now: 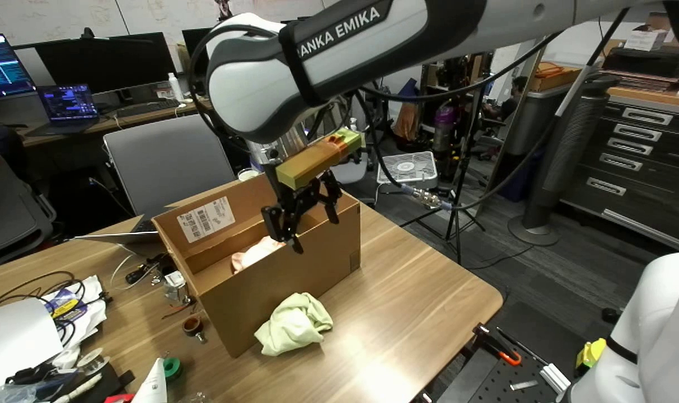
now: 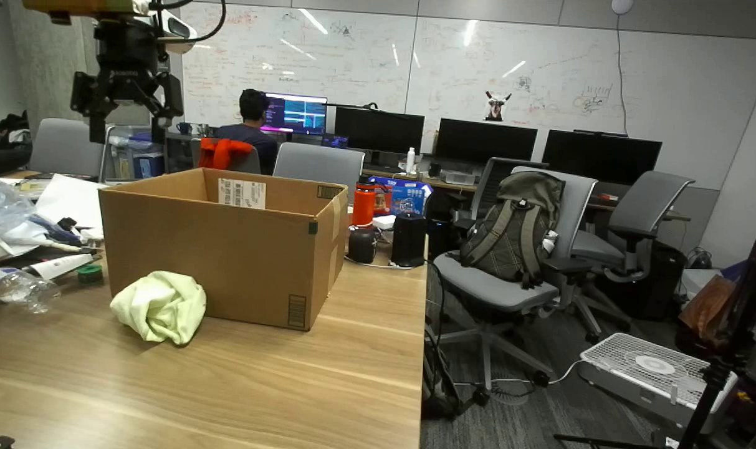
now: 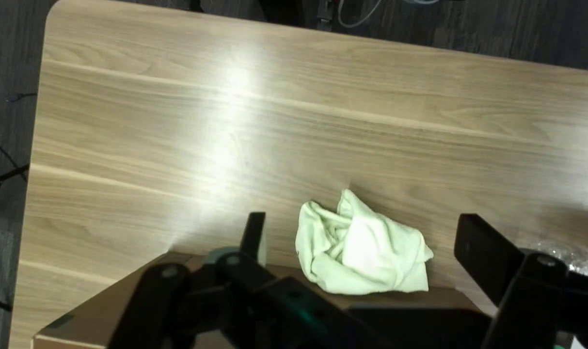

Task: Put the yellow towel, the pink and peach shirt in the box and the green towel respectively

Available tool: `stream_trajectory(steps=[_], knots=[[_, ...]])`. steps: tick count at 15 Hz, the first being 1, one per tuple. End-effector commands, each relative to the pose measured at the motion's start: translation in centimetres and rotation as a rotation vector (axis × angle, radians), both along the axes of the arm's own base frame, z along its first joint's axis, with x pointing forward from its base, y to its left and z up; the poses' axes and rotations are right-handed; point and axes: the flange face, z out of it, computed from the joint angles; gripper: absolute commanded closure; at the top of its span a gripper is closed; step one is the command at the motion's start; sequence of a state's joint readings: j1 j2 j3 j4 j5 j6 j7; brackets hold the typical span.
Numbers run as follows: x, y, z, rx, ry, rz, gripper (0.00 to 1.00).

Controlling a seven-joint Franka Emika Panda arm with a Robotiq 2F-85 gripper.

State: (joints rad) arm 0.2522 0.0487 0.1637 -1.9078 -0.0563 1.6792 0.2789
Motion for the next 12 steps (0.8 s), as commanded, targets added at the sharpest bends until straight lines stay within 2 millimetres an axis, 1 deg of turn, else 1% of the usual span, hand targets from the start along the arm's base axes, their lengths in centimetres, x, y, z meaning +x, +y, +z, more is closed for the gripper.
stream_trajectory(steps=[1,5,12], knots=[[-1.8,0.0,-1.6,0.047,0.024,0.016,0.00],[-2.3,0.5,-4.4,0.071,0.042,0.040,0.00],[-2.5,1.9,-8.9,0.103,0.041,0.093,0.00]])
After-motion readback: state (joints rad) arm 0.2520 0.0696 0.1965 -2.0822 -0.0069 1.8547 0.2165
